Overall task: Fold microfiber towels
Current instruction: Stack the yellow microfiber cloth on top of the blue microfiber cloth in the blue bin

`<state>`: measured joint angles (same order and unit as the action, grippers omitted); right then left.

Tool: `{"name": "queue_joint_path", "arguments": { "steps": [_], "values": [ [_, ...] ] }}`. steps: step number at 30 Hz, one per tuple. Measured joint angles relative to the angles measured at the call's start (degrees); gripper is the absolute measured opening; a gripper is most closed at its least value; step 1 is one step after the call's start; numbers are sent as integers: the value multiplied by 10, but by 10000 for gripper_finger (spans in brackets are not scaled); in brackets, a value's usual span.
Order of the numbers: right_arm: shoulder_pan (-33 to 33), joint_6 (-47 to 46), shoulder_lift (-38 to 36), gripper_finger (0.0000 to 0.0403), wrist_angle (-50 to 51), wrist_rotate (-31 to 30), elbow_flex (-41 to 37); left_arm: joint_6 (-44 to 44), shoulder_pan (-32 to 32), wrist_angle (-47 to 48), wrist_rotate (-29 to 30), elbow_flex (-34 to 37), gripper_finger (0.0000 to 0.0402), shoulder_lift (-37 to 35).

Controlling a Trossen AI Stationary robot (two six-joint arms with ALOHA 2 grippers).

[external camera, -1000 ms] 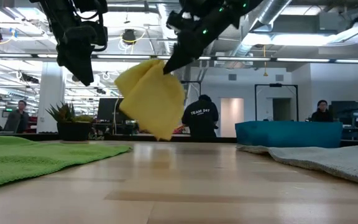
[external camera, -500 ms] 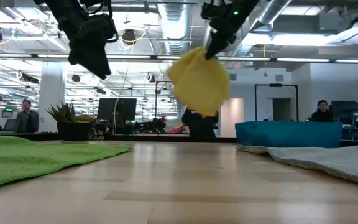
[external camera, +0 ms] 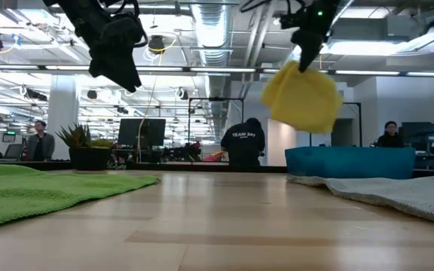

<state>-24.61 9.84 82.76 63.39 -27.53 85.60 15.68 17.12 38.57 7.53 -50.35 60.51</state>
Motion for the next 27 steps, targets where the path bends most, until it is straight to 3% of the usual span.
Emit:
{"name": "queue_joint_path", "arguments": {
  "steps": [5,11,15,27],
  "values": [
    [-35,-16,-26,0,20,-31,-16,-21,0,-35,-7,0,164,6],
    [-63,-16,-55,0,1,-74,-86,-92,0,-113,-71,0,164,20],
    [-73,43,-62,2,-44,-106,-120,-110,0,-151,-82,0,164,24],
    [-122,179,-5,1,-203,-105,-188,-106,0,-156,-86,0,164,27]
  ]
}}
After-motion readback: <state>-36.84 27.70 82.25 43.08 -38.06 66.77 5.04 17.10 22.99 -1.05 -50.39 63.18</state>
